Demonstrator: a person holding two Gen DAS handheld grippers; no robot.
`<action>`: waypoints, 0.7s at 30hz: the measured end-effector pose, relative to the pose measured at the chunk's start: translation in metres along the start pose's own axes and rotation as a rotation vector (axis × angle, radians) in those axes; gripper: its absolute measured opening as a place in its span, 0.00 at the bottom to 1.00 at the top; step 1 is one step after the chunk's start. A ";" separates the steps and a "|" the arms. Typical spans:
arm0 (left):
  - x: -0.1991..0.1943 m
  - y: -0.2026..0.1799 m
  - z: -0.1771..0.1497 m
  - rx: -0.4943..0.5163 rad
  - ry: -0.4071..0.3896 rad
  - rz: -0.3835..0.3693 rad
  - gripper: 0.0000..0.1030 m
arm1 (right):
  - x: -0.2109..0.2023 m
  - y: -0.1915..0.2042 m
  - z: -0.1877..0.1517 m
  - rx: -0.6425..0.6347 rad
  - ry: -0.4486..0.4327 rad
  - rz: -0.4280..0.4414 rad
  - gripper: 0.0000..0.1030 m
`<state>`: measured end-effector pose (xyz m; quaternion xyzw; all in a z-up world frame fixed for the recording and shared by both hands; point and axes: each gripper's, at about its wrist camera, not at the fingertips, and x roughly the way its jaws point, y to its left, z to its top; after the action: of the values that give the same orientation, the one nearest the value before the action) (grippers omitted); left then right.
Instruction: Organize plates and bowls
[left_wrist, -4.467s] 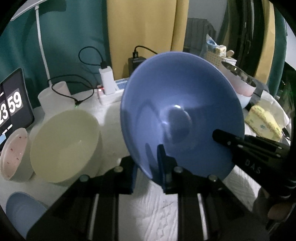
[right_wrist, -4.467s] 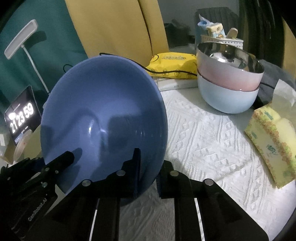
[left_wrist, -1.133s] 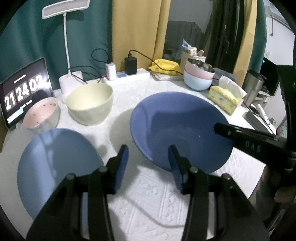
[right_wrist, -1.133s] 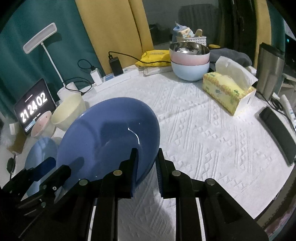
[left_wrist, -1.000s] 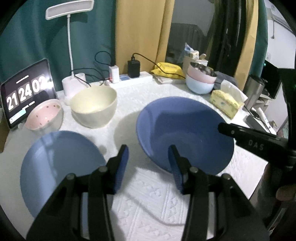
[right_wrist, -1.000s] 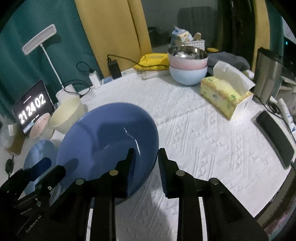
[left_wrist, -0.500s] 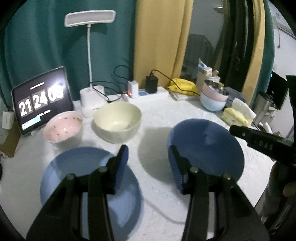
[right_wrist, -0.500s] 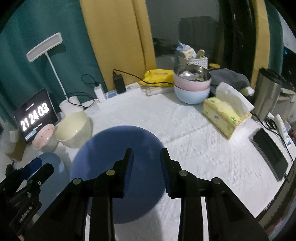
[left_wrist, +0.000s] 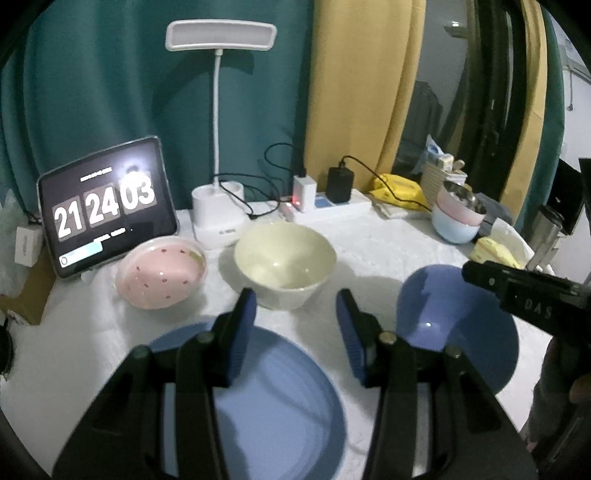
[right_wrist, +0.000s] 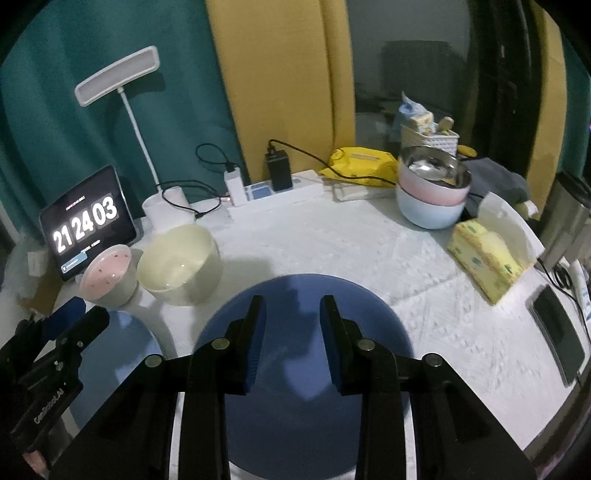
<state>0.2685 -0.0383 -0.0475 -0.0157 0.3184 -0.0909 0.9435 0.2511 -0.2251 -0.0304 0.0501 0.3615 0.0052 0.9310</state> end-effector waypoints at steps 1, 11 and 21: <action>0.002 0.002 0.001 0.000 0.000 0.001 0.45 | 0.003 0.005 0.002 -0.007 0.003 0.004 0.31; 0.024 0.030 0.013 -0.004 0.015 0.012 0.45 | 0.028 0.043 0.020 -0.052 0.024 0.040 0.31; 0.054 0.053 0.020 -0.039 0.055 -0.005 0.45 | 0.057 0.069 0.033 -0.088 0.059 0.065 0.31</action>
<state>0.3314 0.0033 -0.0686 -0.0323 0.3460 -0.0872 0.9336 0.3174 -0.1565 -0.0376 0.0206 0.3862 0.0528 0.9207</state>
